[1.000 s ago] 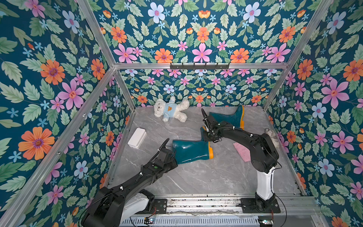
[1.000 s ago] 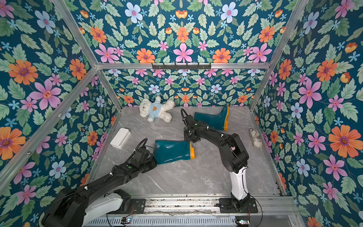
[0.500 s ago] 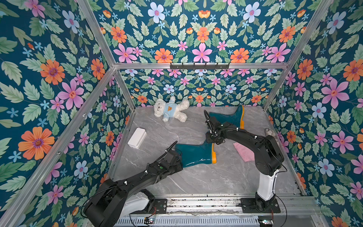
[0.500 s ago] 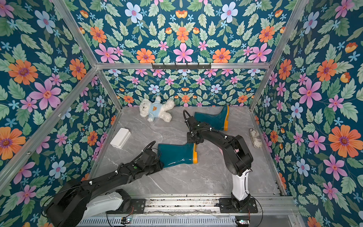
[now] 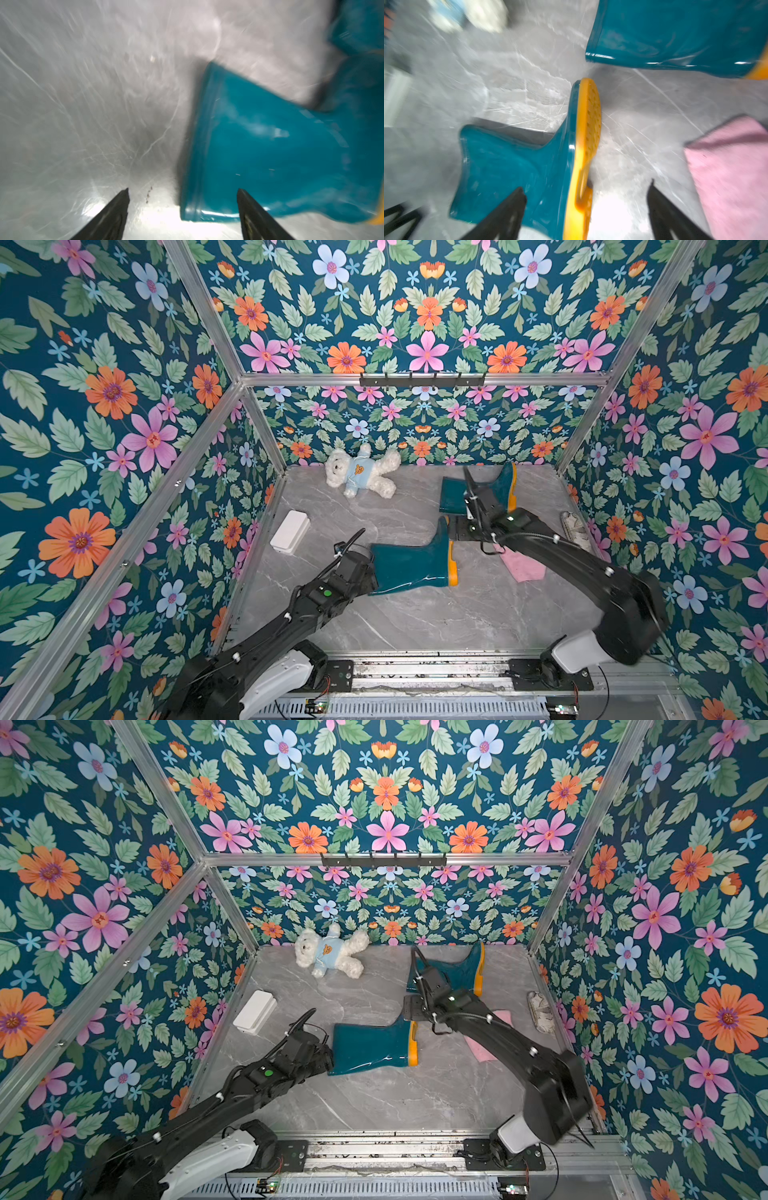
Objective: Wipe the rubber boots with a cloth
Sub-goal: Move the rubber boot to the center of the board, then pick up the cleaning item at the center of the board.
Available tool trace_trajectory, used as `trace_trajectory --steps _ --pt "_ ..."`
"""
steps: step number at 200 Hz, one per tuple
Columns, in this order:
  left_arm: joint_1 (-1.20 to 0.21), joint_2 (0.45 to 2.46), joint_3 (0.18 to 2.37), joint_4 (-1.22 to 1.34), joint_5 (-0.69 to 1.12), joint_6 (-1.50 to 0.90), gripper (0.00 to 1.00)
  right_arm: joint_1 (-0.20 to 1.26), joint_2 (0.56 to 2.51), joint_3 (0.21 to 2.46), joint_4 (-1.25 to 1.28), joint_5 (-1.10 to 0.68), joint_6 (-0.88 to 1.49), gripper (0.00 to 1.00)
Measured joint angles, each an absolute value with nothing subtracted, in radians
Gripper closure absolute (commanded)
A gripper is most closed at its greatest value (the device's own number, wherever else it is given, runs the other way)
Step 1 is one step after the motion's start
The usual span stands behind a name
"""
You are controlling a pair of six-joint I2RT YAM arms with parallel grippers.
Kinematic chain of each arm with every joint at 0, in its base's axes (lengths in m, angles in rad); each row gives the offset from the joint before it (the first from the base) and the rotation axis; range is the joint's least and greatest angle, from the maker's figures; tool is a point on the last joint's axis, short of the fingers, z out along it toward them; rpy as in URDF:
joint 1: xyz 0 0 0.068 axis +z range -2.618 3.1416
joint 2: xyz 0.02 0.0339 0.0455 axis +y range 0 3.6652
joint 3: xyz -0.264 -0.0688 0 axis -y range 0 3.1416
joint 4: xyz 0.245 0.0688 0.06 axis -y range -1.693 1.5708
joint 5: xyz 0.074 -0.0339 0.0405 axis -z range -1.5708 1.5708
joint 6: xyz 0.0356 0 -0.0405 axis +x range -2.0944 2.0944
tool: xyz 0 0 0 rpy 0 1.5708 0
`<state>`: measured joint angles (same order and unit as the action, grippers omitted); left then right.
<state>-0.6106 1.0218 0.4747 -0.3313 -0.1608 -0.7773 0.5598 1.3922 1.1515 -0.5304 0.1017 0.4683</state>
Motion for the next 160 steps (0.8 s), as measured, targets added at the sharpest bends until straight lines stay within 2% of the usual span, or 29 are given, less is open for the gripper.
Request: trace_trajectory --steps 30,53,113,143,160 --pt "-0.465 1.089 0.393 -0.135 -0.024 -0.724 0.24 0.435 1.065 0.949 -0.485 0.052 0.521 0.01" --pt "-0.322 1.105 0.322 0.025 0.124 -0.7 0.25 0.397 0.935 0.897 -0.522 -0.007 0.519 0.01" --pt "-0.183 1.322 0.284 0.417 0.524 -0.677 0.35 0.297 0.927 0.892 -0.657 0.004 0.494 0.01" --pt "-0.171 1.39 0.273 0.517 0.633 -0.678 0.39 0.223 0.932 0.868 -0.67 0.001 0.494 0.01" --pt "-0.17 1.411 0.27 0.54 0.671 -0.678 0.45 0.191 0.942 0.849 -0.667 -0.009 0.494 0.01"
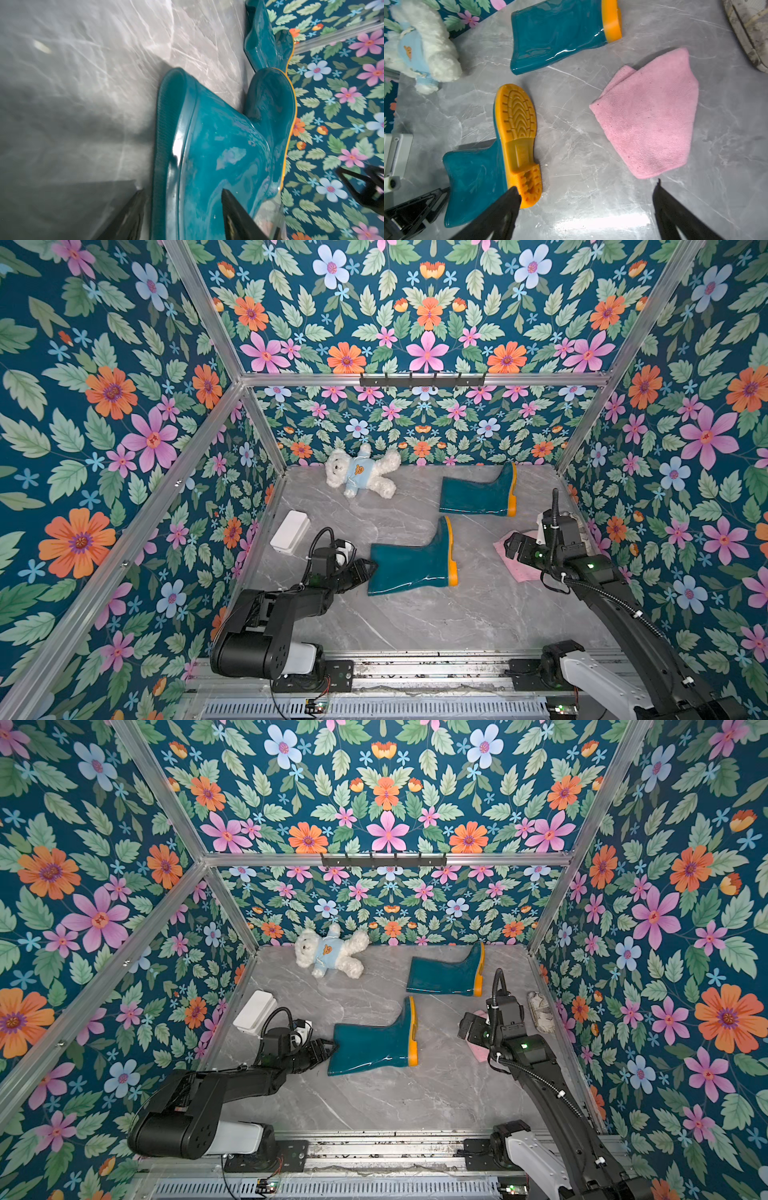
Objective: Wipe the rubber boots with a cloth
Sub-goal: Pick up the cleaning item at the center of the board.
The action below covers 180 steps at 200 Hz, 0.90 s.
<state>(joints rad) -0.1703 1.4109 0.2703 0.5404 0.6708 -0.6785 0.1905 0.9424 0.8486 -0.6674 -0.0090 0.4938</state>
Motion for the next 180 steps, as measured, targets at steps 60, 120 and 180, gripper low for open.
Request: trace_trajectory --steps 60,120,180 --pt "-0.168 1.436 0.268 0.56 0.708 -0.679 0.62 0.17 0.968 0.809 -0.639 -0.042 0.494 0.01" --pt "-0.168 1.453 0.273 0.56 0.71 -0.682 1.0 0.163 0.974 0.799 -0.619 -0.049 0.493 0.01" --pt "-0.168 1.49 0.287 0.561 0.717 -0.685 1.0 0.054 1.076 0.837 -0.68 -0.007 0.506 0.03"
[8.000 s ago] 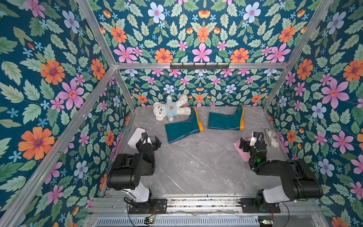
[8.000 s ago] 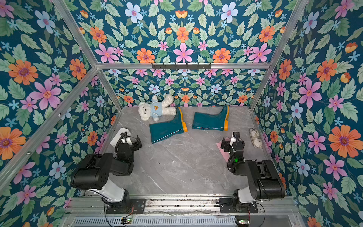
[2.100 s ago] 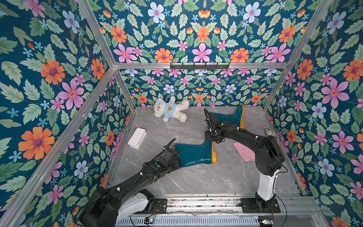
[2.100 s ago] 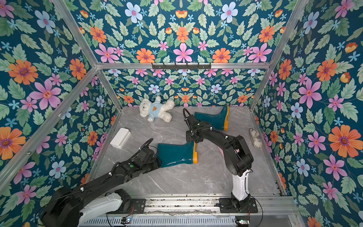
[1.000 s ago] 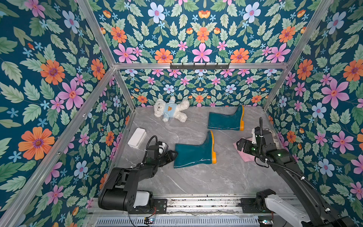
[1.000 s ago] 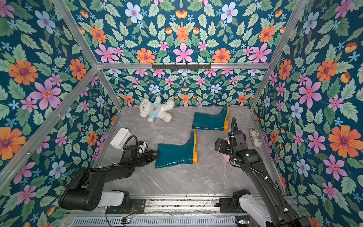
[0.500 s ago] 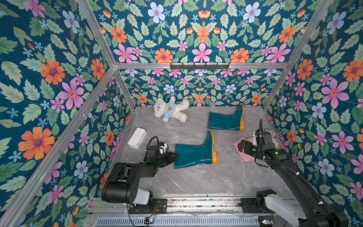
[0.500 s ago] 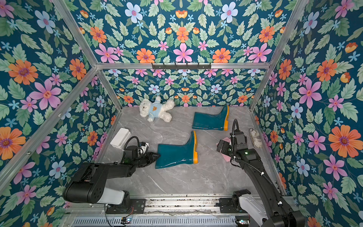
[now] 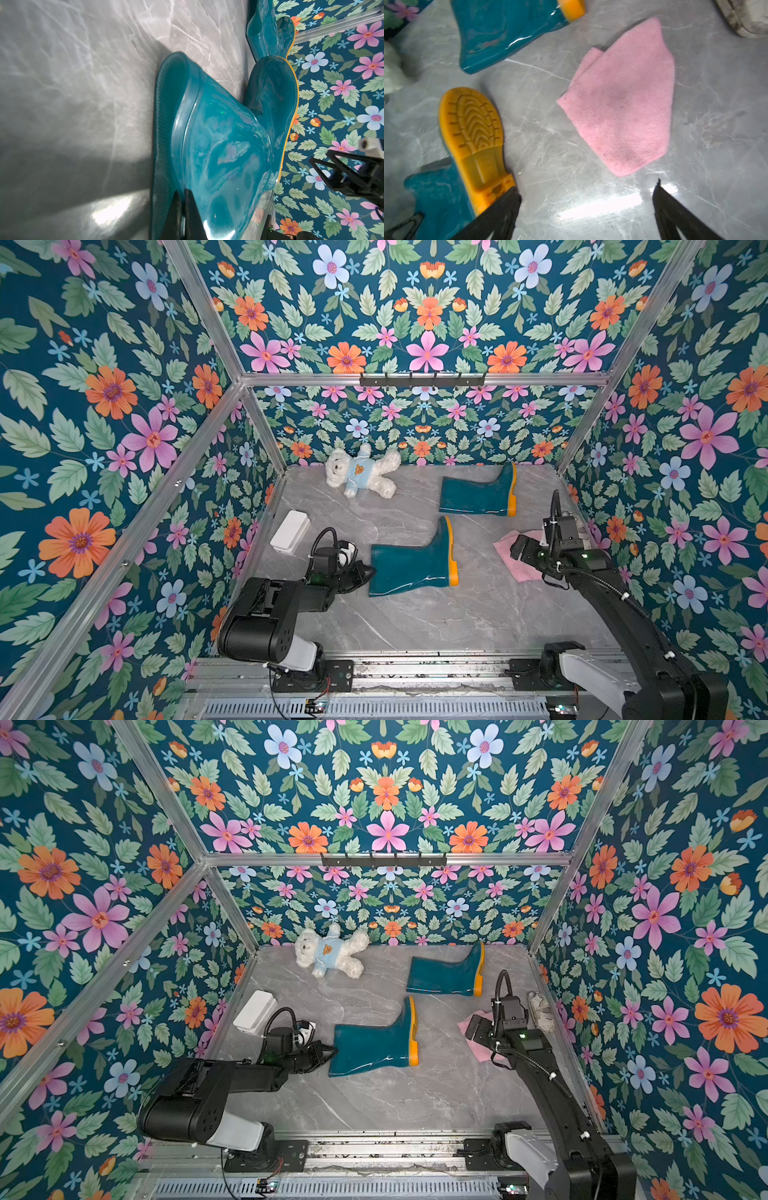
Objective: Wipe the rubber boots with a cloth
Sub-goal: Pick up the cleaning item at the center of the board.
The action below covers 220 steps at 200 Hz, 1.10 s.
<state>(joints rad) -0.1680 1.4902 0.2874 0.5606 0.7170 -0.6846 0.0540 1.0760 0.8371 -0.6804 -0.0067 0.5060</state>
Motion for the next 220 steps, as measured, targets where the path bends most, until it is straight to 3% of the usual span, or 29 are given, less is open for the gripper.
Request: trace_trajectory --steps 87,136,160,185,220 --pt "-0.168 1.51 0.299 0.56 0.731 -0.682 1.0 0.011 1.546 1.019 -0.611 0.02 0.519 0.04" --pt "-0.168 1.519 0.305 0.56 0.731 -0.678 1.0 0.01 1.713 1.051 -0.572 0.029 0.521 0.19" --pt "-0.168 1.521 0.305 0.56 0.731 -0.678 1.0 0.01 1.739 1.033 -0.556 0.039 0.523 0.43" --pt "-0.168 1.528 0.305 0.56 0.731 -0.678 1.0 0.008 1.741 1.023 -0.538 0.04 0.522 1.0" --pt "-0.168 1.533 0.306 0.56 0.731 -0.678 1.0 0.008 1.739 1.025 -0.524 0.005 0.511 1.0"
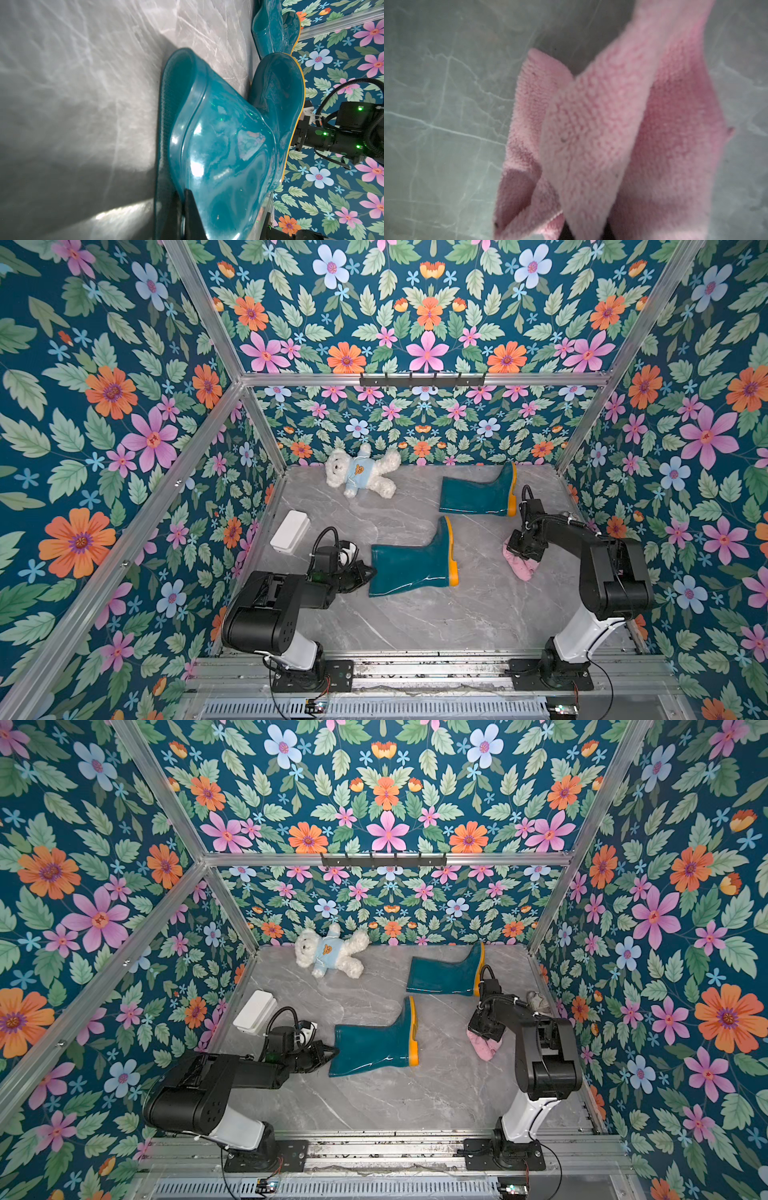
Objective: Wipe the rubber boots with a cloth
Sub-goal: Pick up the cleaning item at the center of the board, then wipe the dirt off the rubber boot.
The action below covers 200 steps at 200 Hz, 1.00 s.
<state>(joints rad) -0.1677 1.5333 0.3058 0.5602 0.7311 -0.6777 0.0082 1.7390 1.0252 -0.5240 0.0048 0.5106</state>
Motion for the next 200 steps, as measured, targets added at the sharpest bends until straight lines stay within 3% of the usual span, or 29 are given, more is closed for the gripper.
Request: trace_trajectory --steps 48,83,132,200 --pt "-0.168 1.532 0.311 0.552 0.729 -0.675 1.0 0.062 1.514 0.998 -0.57 -0.015 0.47 1.0" --pt "-0.168 1.525 0.311 0.549 0.727 -0.674 1.0 0.27 1.419 1.125 -0.603 -0.007 0.444 1.0" --pt "-0.168 1.526 0.311 0.549 0.726 -0.671 1.0 0.641 1.825 1.561 -0.613 -0.043 0.433 1.0" --pt "-0.168 1.536 0.311 0.55 0.73 -0.672 1.0 0.809 2.293 2.057 -0.733 -0.134 0.415 1.0"
